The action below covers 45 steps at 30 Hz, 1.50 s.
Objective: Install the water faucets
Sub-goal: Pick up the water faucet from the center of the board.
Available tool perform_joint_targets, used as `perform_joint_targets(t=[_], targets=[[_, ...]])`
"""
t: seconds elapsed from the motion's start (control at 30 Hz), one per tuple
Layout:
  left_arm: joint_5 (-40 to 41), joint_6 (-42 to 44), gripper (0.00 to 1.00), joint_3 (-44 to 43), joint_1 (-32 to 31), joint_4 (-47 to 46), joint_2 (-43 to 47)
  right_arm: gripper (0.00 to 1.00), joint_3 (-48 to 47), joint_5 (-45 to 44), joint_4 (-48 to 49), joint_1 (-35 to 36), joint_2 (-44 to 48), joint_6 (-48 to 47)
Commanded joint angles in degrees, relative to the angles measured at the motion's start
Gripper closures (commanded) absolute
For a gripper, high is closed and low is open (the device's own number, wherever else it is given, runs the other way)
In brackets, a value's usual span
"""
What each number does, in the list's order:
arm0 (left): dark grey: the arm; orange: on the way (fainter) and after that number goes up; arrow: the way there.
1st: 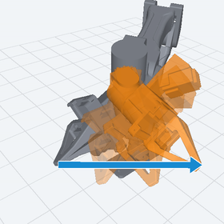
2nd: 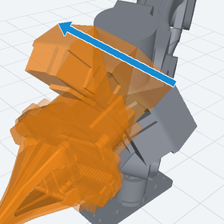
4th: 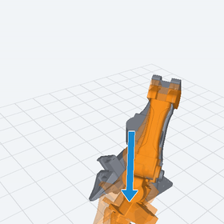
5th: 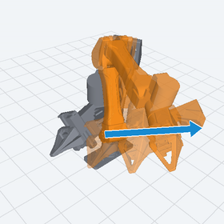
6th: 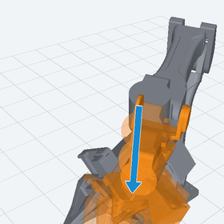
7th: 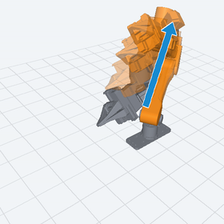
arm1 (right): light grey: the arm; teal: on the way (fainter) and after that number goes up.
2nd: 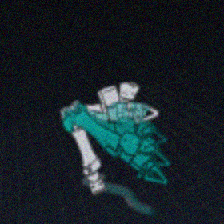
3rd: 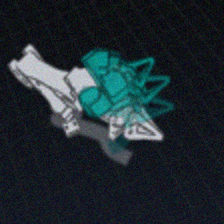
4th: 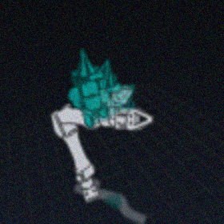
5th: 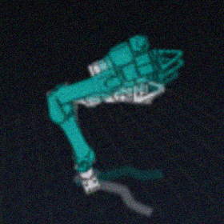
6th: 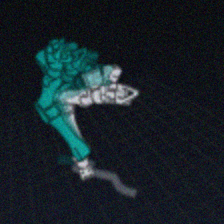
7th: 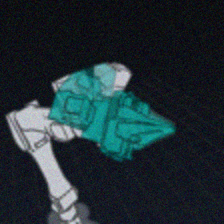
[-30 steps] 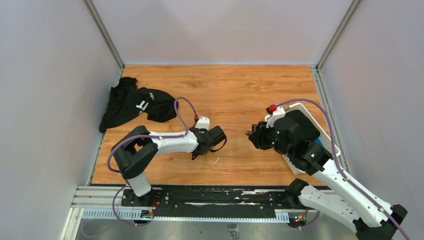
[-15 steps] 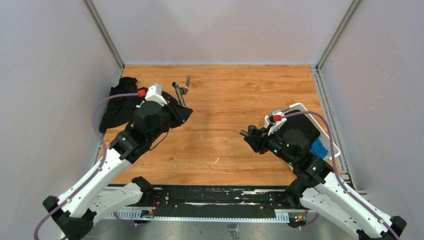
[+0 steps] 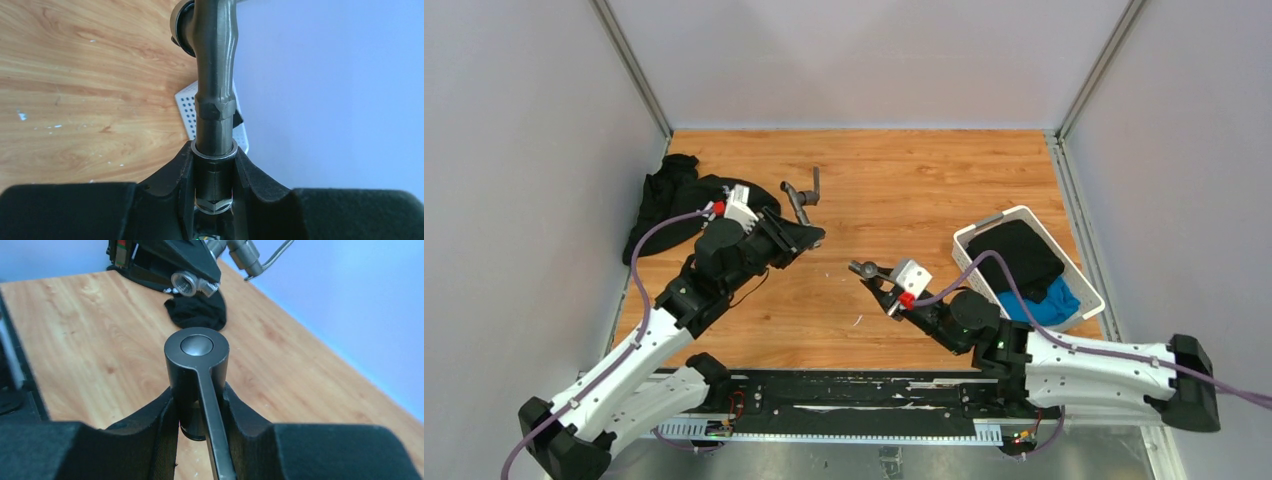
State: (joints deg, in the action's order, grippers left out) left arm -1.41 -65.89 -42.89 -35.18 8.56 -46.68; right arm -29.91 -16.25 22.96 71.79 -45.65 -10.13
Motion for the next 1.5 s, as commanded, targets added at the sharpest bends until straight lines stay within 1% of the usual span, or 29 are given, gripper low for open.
perform_joint_targets(t=[0.0, 0.03, 0.1, 0.2, 0.23, 0.27, 0.3, 0.33, 0.47, 0.6, 0.73, 0.8, 0.87, 0.97, 1.1, 1.23, 1.37, 1.47], targets=[[1.23, -5.06, 1.0, 0.53, 0.5, -8.24, 5.0, 1.0, -0.9, -15.52, 20.97, 9.05, -6.06, -24.82], [1.98, -4.81, 1.0, 0.75, 0.52, -9.78, 5.55, 1.0, 0.98, -16.97, 28.29, 10.65, -8.22, -32.01], [3.12, -4.56, 1.0, 0.52, 0.51, -9.27, 6.2, 1.0, 3.16, -18.73, 42.38, 12.55, -14.12, -40.24], [2.19, -4.65, 1.0, -0.77, 0.54, -8.03, 5.61, 1.0, 2.76, -21.41, 58.93, 14.77, -24.14, -52.51], [1.97, -4.99, 1.0, -1.92, 0.56, -5.73, 4.95, 1.0, 2.22, -21.6, 66.48, 15.33, -28.17, -57.86], [1.8, -5.18, 1.0, -3.04, 0.62, -3.82, 4.41, 1.0, 0.8, -22.7, 68.38, 16.1, -31.86, -63.39], [1.77, -5.51, 1.0, -3.95, 0.56, -2.45, 3.89, 1.0, -0.99, -24.61, 68.62, 16.66, -34.8, -67.99], [1.76, -6.0, 1.0, -4.58, 0.66, -1.26, 3.59, 1.0, -2.58, -26.28, 68.69, 16.93, -36.86, -69.8], [3.1, -7.25, 1.0, -5.77, 0.94, 3.05, 4.71, 1.0, -3.54, -25.82, 68.7, 17.15, -37.13, -68.25], [4.94, -8.52, 1.0, -5.28, 1.46, 5.17, 7.23, 1.0, -4.61, -25.3, 68.71, 17.6, -38.3, -72.84], [3.91, -8.83, 1.0, -7.12, 2.53, 9.42, 6.43, 1.0, -6.79, -23.98, 68.7, 19.66, -41.82, -83.95], [0.98, -10.19, 1.0, -7.53, 4.11, 9.94, 5.96, 1.0, -7.84, -23.65, 68.69, 20.3, -43.51, -89.02], [-5.71, -10.96, 1.0, -7.95, 7.33, 9.14, 5.58, 1.0, -8.81, -24.56, 68.7, 21.0, -44.68, -94.3], [-9.96, -9.74, 1.0, -10.35, 9.35, 11.69, 4.21, 1.0, -8.33, -24.45, 68.69, 21.91, -44.59, -98.76], [-12.87, -10.74, 1.0, -9.4, 9.6, 7.97, 2.92, 1.0, -9.13, -23.91, 68.71, 21.78, -45.18, -100.91], [-12.76, -10.82, 1.0, -7.66, 9.6, 6.37, 3.72, 1.0, -12.14, -24.75, 68.7, 20.78, -47.38, -101.12], [-13.65, -13.0, 1.0, -3.87, 9.6, -0.26, 5.75, 1.0, -15.1, -25.3, 68.66, 19.07, -50.03, -99.41], [-12.17, -13.24, 1.0, -2.0, 9.6, -1.58, 7.44, 1.0, -17.01, -25.43, 68.66, 18.35, -51.63, -98.8]])
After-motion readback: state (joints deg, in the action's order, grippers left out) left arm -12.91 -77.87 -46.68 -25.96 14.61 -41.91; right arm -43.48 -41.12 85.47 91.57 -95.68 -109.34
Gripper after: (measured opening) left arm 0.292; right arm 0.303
